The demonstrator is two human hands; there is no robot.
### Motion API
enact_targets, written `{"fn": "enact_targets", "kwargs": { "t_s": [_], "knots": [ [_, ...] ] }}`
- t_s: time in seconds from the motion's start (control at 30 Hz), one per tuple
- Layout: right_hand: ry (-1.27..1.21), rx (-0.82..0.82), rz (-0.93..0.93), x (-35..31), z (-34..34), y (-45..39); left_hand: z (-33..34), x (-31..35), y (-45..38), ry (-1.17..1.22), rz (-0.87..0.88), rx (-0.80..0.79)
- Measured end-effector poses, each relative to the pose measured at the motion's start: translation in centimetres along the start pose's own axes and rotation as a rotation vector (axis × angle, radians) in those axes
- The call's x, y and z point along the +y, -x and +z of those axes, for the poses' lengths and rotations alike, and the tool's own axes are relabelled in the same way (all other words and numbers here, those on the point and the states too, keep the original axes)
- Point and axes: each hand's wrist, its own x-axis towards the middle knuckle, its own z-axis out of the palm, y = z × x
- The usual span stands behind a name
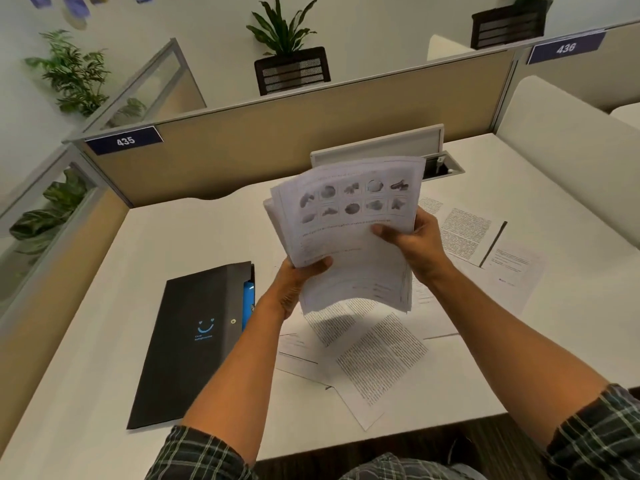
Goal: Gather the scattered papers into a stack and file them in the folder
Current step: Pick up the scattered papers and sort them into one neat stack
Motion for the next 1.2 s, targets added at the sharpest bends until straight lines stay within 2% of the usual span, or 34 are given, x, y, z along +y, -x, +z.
{"fn": "enact_targets", "kwargs": {
  "t_s": [0.1,0.23,0.43,0.57,0.67,0.8,0.87,0.93,1.07,1.2],
  "knots": [
    [0.006,-0.045,0.019,1.1,-0.5,1.1,-0.8,-1.6,0.3,-0.052,-0.03,0.011],
    [0.045,-0.081,0.183,4.4,-1.6,3.0,-0.9,-4.5,0.9,-0.142,-0.122,0.114],
    [0.088,-0.022,0.281,6.0,-1.7,3.3,-0.5,-5.3,0.1,-0.21,-0.126,0.149],
    [0.036,0.015,0.274,5.4,-1.6,2.1,-0.7,-4.7,-0.6,-0.146,-0.084,0.123],
    [-0.02,-0.012,0.32,5.6,-1.9,1.2,-0.5,-4.8,-1.2,-0.041,-0.113,0.124],
    [0.095,-0.099,0.412,6.9,-2.9,0.3,0.1,-6.3,-1.9,0.011,-0.18,0.192],
    [0.161,-0.091,0.444,7.6,-3.9,-0.3,0.4,-7.3,-1.9,0.012,-0.221,0.237],
    [0.325,-0.051,0.447,8.2,-5.2,-0.9,0.4,-8.4,-1.9,0.03,-0.274,0.268],
    [0.963,0.07,0.41,9.1,-9.9,-1.9,0.1,-9.6,-2.1,0.014,-0.323,0.316],
    [1.367,0.009,0.549,9.2,-15.3,-2.8,-0.2,-10.1,-2.2,0.029,-0.345,0.342]
  ]
}}
